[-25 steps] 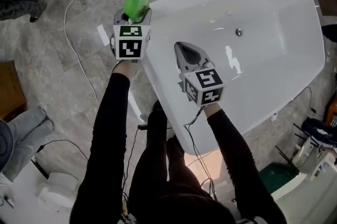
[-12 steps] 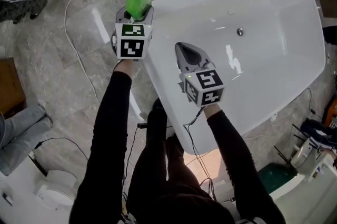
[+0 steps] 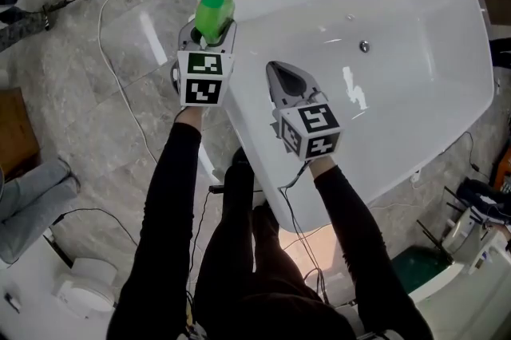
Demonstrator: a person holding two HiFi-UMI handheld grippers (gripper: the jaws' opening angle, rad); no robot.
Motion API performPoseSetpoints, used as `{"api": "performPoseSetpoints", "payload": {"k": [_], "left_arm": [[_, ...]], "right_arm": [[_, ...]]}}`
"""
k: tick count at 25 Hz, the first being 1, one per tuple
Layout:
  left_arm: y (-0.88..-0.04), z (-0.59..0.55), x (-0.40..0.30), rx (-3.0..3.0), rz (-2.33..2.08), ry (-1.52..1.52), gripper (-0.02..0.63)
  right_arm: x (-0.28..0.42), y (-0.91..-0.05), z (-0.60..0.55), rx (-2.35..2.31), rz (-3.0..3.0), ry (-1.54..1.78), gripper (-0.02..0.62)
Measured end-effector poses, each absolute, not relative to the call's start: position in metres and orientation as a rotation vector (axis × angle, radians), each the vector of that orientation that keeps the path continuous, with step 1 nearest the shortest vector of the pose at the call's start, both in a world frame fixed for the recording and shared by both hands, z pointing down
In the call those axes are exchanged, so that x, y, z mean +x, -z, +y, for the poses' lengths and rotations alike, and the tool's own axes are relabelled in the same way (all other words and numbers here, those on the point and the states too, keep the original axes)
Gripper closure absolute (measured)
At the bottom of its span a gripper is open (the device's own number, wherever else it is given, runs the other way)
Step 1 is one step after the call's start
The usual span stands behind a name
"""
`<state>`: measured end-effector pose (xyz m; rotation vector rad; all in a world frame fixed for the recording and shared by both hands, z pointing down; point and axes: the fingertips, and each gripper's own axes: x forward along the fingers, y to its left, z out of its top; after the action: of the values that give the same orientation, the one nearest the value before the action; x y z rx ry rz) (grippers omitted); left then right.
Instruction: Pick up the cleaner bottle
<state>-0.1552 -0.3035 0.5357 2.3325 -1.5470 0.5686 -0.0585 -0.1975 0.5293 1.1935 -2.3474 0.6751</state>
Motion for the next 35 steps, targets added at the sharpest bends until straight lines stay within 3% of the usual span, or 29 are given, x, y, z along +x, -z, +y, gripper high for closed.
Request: {"api": "performPoseSetpoints", "payload": {"k": [13,35], "left_arm": [[-0.508,-0.264,-0.102,2.465,-1.41,-0.537,0.413],[-0.456,-0.189,0.018,2.675,-1.115,-0.533,0.413]], "right_arm": [[-0.032,-0.51,-0.185,1.302,-2.313,-0.669,0.594],[0.085,-0.463,-0.124,1.654,-2.168,-0.688,0.594]]}}
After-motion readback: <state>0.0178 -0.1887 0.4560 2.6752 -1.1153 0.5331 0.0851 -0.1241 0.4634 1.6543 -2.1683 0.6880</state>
